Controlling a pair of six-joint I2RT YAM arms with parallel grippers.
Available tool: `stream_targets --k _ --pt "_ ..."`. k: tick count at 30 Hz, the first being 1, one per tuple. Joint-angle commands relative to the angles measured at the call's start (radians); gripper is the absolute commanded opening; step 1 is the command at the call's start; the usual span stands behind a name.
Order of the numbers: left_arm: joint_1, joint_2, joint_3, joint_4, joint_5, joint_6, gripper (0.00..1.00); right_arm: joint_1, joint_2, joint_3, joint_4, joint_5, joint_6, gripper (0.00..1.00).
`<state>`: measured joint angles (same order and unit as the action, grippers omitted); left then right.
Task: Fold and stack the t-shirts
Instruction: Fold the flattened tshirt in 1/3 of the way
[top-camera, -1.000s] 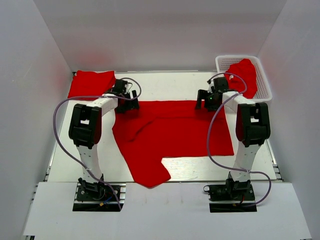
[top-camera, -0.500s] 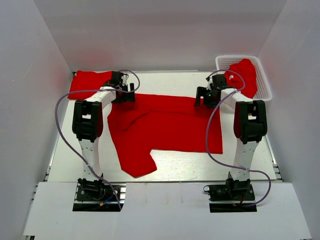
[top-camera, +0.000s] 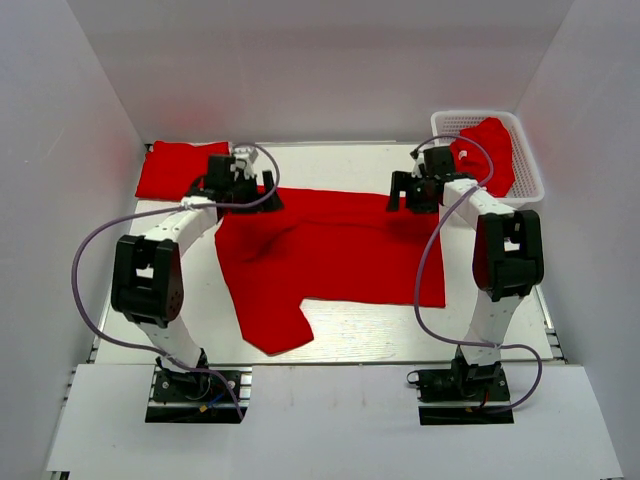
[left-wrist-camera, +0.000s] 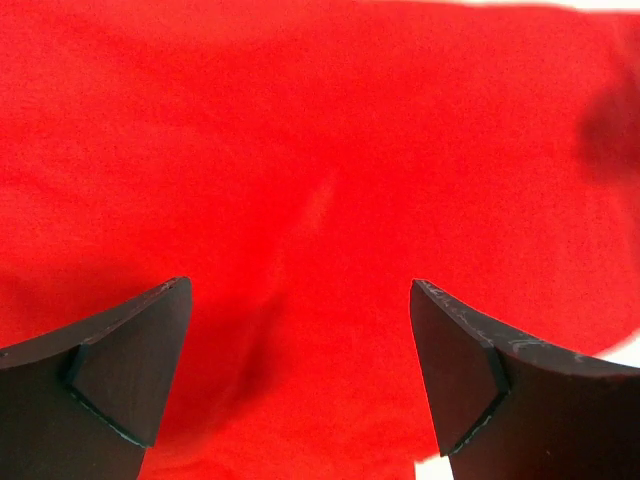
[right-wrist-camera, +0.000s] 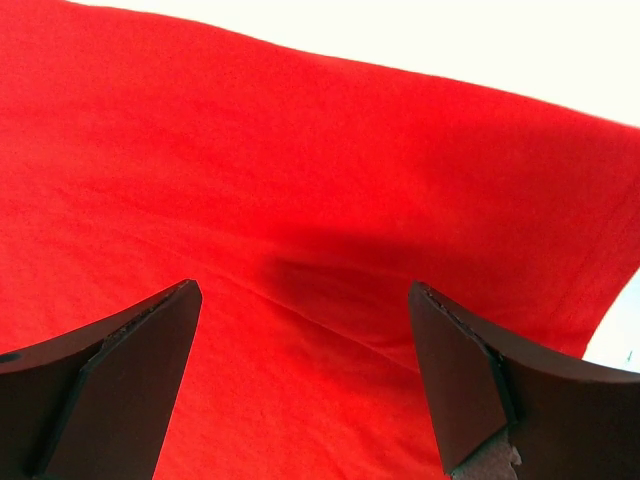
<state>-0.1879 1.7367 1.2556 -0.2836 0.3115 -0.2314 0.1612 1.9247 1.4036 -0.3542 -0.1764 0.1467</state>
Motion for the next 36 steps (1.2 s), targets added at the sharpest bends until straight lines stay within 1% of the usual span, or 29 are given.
stream_targets --k 1,4,7,9,12,15,21,24,26,27,28,30,34,36 --pt "-0.005 -0.028 -0.117 0.145 0.234 -0.062 1.0 -0.003 -0.021 -0.014 0.009 0.011 -0.001 0.9" --pt "-0.005 0.021 -0.14 0.156 0.288 -0.062 1.0 -0.006 -0.018 -0.02 0.006 0.015 -0.001 0.9" --pt "-0.005 0.043 -0.197 0.172 0.327 -0.062 1.0 -0.009 -0.016 -0.029 0.012 0.047 0.011 0.9" --pt "-0.005 0.043 -0.226 0.172 0.327 -0.062 1.0 -0.011 -0.007 -0.029 0.006 0.069 0.02 0.9" --pt "-0.005 0.043 -0.287 0.172 0.279 -0.071 1.0 -0.011 0.002 -0.028 0.0 0.092 0.034 0.9" --pt "0.005 0.066 -0.314 0.172 0.27 -0.071 1.0 -0.011 0.005 -0.031 -0.005 0.106 0.04 0.9" --pt "0.005 0.09 -0.279 0.153 0.27 -0.071 1.0 -0.011 -0.013 -0.031 -0.017 0.12 0.042 0.9" --pt "0.005 0.043 -0.228 0.097 0.186 -0.062 1.0 -0.008 -0.038 -0.025 -0.022 0.118 0.036 0.9" --pt "0.005 -0.001 -0.187 0.029 0.118 -0.037 1.0 -0.008 -0.065 -0.017 -0.025 0.107 0.03 0.9" --pt "0.005 -0.014 -0.133 -0.001 0.057 -0.037 1.0 -0.008 -0.072 -0.003 -0.032 0.106 0.03 0.9" --pt "0.005 -0.025 -0.102 -0.072 0.026 -0.037 1.0 -0.009 -0.091 0.0 -0.045 0.103 0.03 0.9" --pt "0.005 -0.075 -0.064 -0.094 -0.029 -0.048 1.0 -0.006 -0.111 0.002 -0.054 0.103 0.024 0.9" --pt "-0.004 -0.196 -0.074 -0.103 -0.041 -0.086 1.0 -0.005 -0.202 -0.075 -0.054 0.126 0.034 0.9" --pt "-0.004 -0.244 -0.11 -0.156 -0.078 -0.095 1.0 -0.006 -0.263 -0.098 -0.075 0.208 0.079 0.9"
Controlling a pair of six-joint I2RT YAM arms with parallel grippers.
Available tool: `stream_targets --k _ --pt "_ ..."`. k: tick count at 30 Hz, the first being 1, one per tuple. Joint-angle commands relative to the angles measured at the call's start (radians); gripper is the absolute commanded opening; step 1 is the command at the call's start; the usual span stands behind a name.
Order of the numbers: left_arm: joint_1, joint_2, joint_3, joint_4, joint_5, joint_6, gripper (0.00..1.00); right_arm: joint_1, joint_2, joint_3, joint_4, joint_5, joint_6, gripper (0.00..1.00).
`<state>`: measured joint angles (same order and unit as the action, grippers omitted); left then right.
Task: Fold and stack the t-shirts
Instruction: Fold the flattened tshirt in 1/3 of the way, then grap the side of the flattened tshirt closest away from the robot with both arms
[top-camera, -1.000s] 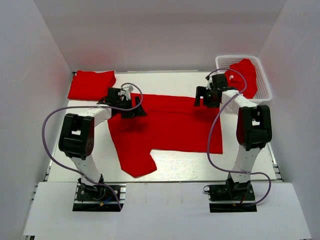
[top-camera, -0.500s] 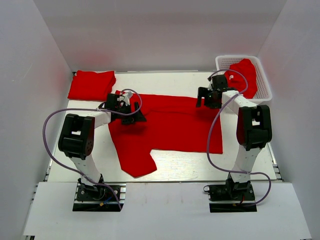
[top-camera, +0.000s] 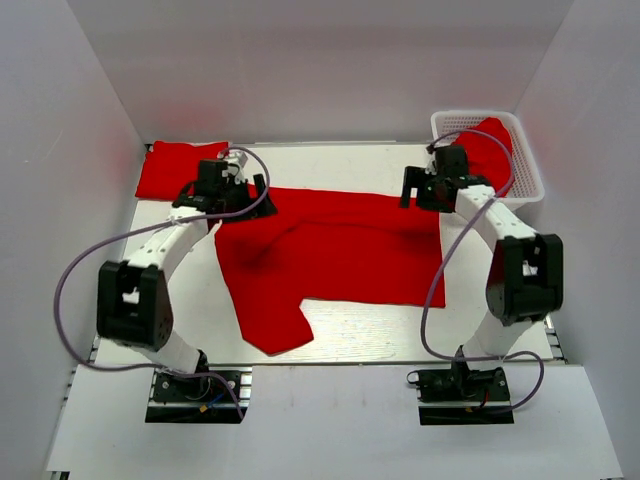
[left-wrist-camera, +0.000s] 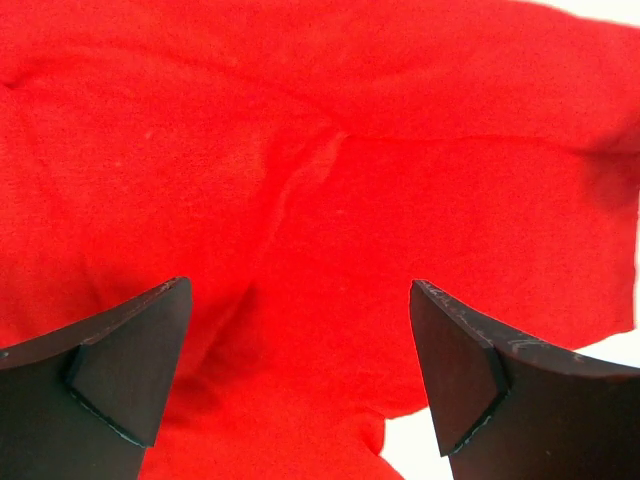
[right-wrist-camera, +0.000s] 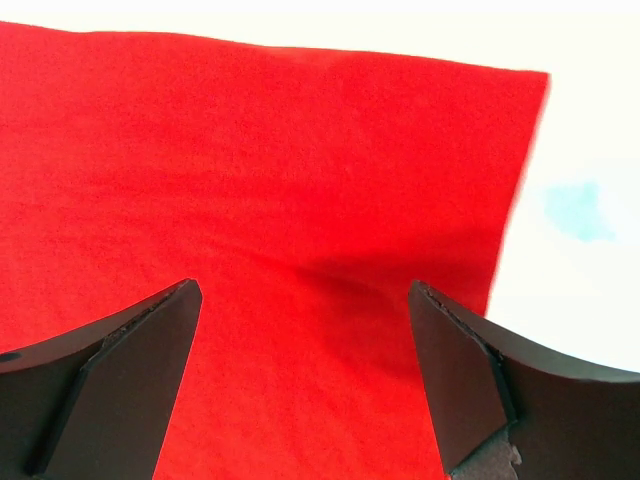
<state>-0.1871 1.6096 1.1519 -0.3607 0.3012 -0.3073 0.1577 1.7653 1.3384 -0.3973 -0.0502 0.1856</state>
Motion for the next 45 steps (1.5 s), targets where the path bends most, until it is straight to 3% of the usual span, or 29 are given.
stream_targets --k 1,8,11,23,31,34,39,45 --pt "-0.005 -0.14 -0.021 -0.102 -0.086 -0.035 1.0 -0.003 -0.122 -0.08 -0.044 0.101 0.073 0.9" --pt "-0.054 -0.39 -0.272 -0.207 -0.192 -0.113 1.0 -0.007 -0.393 -0.341 -0.02 0.253 0.267 0.9" --pt "-0.116 -0.448 -0.291 -0.335 -0.249 -0.104 1.0 -0.009 -0.49 -0.421 -0.021 0.262 0.31 0.9" --pt "-0.393 -0.568 -0.474 -0.626 -0.125 -0.294 1.0 -0.009 -0.604 -0.576 -0.136 0.348 0.362 0.9" --pt "-0.535 -0.426 -0.483 -0.635 -0.112 -0.366 0.96 -0.012 -0.622 -0.597 -0.146 0.375 0.377 0.9" --pt "-0.554 -0.399 -0.451 -0.593 -0.158 -0.384 0.84 -0.013 -0.622 -0.605 -0.141 0.378 0.374 0.9" --pt "-0.581 -0.355 -0.44 -0.529 -0.189 -0.385 0.76 -0.009 -0.592 -0.605 -0.135 0.342 0.361 0.9" --pt "-0.621 -0.274 -0.452 -0.512 -0.223 -0.375 0.73 -0.01 -0.587 -0.597 -0.15 0.363 0.334 0.9"
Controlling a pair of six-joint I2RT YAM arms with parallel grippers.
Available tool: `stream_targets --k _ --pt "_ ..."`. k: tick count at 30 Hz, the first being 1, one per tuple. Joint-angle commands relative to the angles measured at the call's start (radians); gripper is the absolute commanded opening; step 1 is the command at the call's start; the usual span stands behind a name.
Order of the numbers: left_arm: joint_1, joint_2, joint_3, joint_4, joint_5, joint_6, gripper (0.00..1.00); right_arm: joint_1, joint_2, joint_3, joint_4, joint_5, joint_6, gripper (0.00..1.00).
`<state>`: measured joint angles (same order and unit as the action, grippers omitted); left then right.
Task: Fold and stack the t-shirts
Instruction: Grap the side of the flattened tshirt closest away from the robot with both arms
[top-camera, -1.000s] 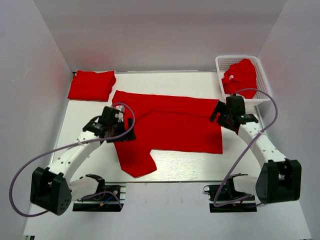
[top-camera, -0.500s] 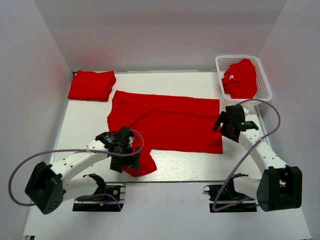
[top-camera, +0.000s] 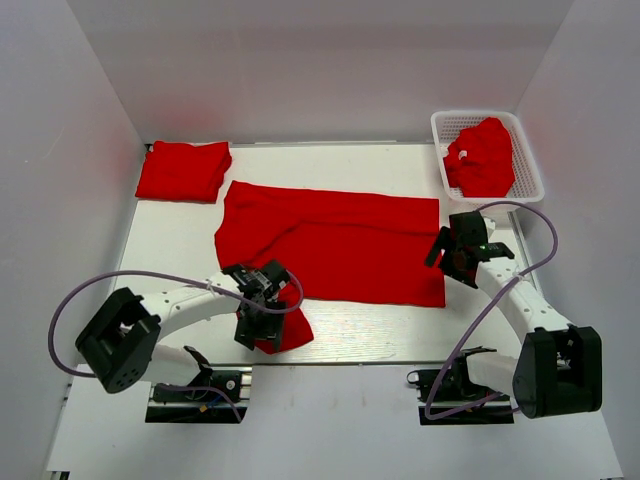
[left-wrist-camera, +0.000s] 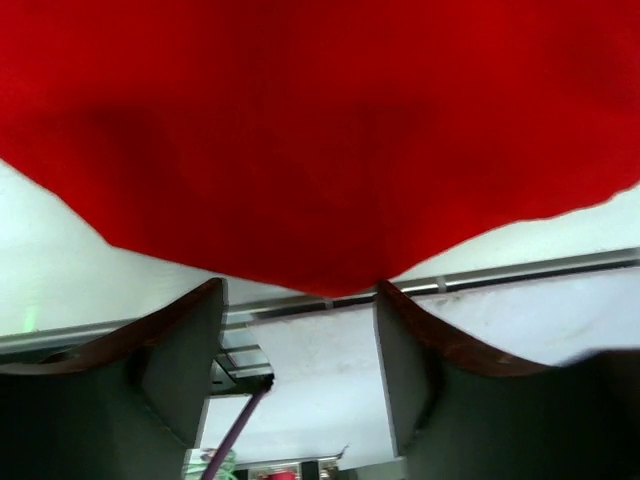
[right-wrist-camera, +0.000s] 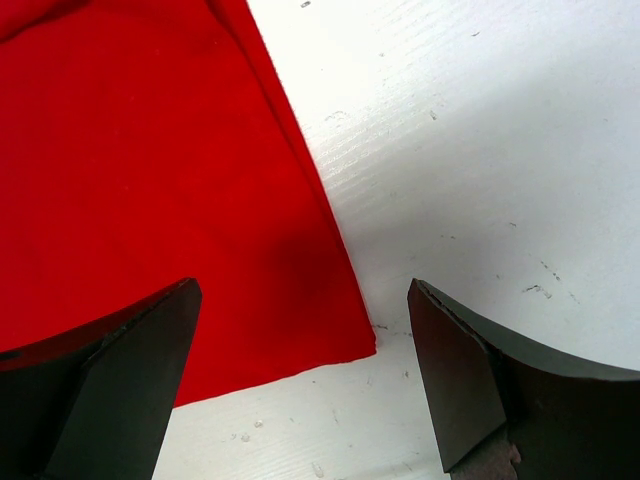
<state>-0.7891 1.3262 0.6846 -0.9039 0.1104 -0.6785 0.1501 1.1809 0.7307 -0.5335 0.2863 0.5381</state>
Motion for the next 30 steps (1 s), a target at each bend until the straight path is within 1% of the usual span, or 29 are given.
stream_targets --k 1,3,6,10,11,12,13,14,15,16,19,21,27,29,30 --pt "-0.019 0.01 0.015 0.051 -0.032 -0.004 0.69 -0.006 -0.006 0.012 -0.013 0.031 -0.018 0.9" --pt "-0.019 0.019 -0.003 0.06 -0.032 -0.004 0.69 -0.007 -0.004 0.013 -0.013 0.034 -0.02 0.9" --pt "-0.019 0.047 -0.003 0.071 -0.064 -0.004 0.61 -0.004 0.0 -0.001 -0.005 0.033 -0.021 0.9" --pt "-0.029 0.093 -0.003 0.071 -0.097 -0.022 0.37 -0.009 0.002 -0.022 -0.006 0.002 -0.004 0.9" --pt "-0.029 0.093 0.006 0.071 -0.107 -0.023 0.26 -0.006 -0.001 -0.027 -0.005 0.001 0.003 0.9" --pt "-0.029 0.093 0.006 0.06 -0.107 -0.023 0.22 -0.006 -0.004 -0.031 -0.005 0.002 0.006 0.9" --pt "-0.029 0.093 0.016 0.045 -0.121 -0.023 0.15 -0.007 -0.012 -0.039 -0.008 -0.007 0.013 0.9" --pt "-0.029 0.093 0.03 0.036 -0.133 -0.023 0.14 -0.004 -0.018 -0.043 -0.01 -0.012 0.013 0.9" --pt "-0.029 0.093 0.039 0.024 -0.143 -0.032 0.05 -0.007 -0.018 -0.047 -0.011 -0.019 0.011 0.9" --pt "-0.029 0.093 0.049 0.011 -0.143 -0.032 0.01 -0.006 -0.023 -0.051 -0.008 -0.041 0.016 0.9" --pt "-0.029 0.093 0.078 -0.024 -0.17 -0.032 0.0 -0.007 -0.035 -0.08 0.013 -0.099 0.025 0.9" --pt "-0.029 0.093 0.107 -0.053 -0.179 -0.032 0.0 -0.004 -0.035 -0.097 0.018 -0.143 0.034 0.87" --pt "-0.029 0.084 0.158 -0.145 -0.213 -0.032 0.0 0.0 -0.038 -0.146 0.047 -0.168 0.06 0.85" --pt "-0.029 0.094 0.185 -0.158 -0.222 -0.032 0.0 0.002 -0.035 -0.163 0.076 -0.186 0.065 0.82" --pt "-0.029 0.094 0.185 -0.17 -0.222 -0.032 0.0 0.0 -0.032 -0.171 0.081 -0.188 0.068 0.82"
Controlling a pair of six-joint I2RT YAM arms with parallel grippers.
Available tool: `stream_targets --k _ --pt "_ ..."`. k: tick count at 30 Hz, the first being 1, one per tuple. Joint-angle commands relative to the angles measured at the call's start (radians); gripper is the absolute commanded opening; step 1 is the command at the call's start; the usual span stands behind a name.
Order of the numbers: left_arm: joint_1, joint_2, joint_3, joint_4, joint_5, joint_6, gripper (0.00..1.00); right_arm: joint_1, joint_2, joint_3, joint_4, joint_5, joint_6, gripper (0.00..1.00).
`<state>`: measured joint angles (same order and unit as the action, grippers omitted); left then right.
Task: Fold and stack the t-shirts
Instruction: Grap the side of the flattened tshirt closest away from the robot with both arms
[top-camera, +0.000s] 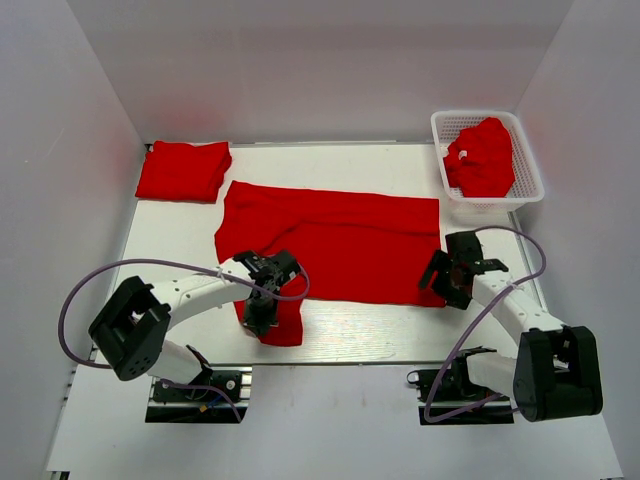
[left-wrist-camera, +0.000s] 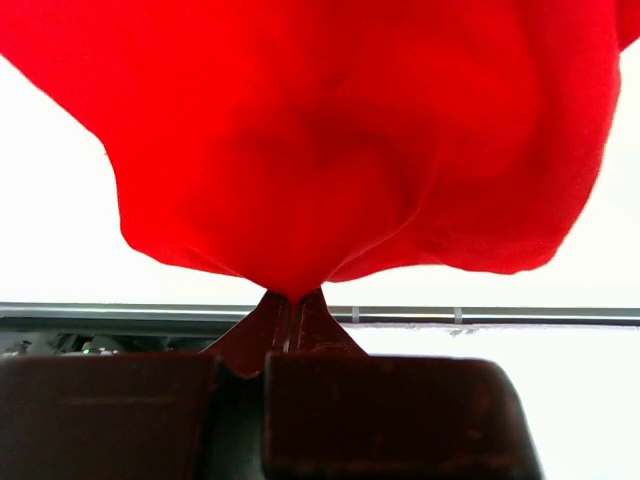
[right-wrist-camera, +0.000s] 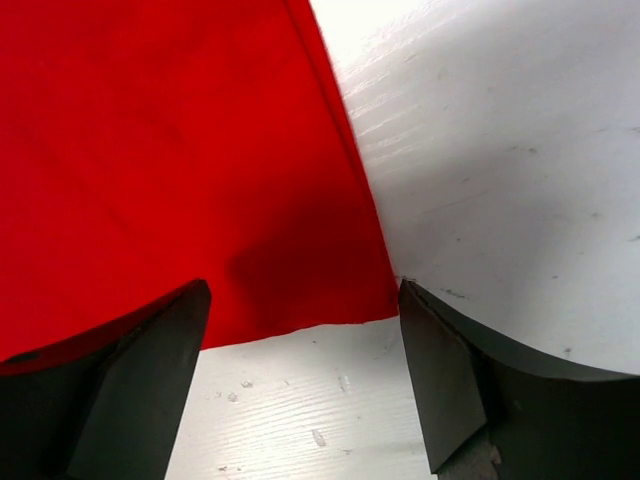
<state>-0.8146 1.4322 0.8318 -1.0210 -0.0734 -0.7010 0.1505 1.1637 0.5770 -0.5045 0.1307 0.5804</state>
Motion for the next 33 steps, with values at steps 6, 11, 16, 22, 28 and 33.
stream_targets --k 6,11,16,22,28,33 --pt "-0.003 -0.012 0.069 -0.062 -0.028 0.0 0.0 0.0 0.025 -0.052 0.107 -0.04 0.05 0.78" --pt "0.006 -0.012 0.069 -0.051 0.0 0.011 0.0 0.0 0.068 -0.068 0.162 -0.045 0.068 0.68" --pt "0.006 -0.012 0.078 -0.051 0.023 0.02 0.0 -0.002 0.071 -0.072 0.161 -0.034 0.075 0.4" --pt "0.017 -0.023 0.162 -0.051 0.063 0.02 0.0 0.003 -0.004 -0.075 0.138 -0.031 0.072 0.18" --pt "0.026 0.046 0.26 -0.088 0.012 -0.009 0.0 0.001 -0.009 -0.026 0.104 -0.043 0.047 0.0" --pt "0.077 0.047 0.279 -0.054 -0.009 -0.031 0.0 0.003 0.022 0.014 0.08 -0.051 0.019 0.0"
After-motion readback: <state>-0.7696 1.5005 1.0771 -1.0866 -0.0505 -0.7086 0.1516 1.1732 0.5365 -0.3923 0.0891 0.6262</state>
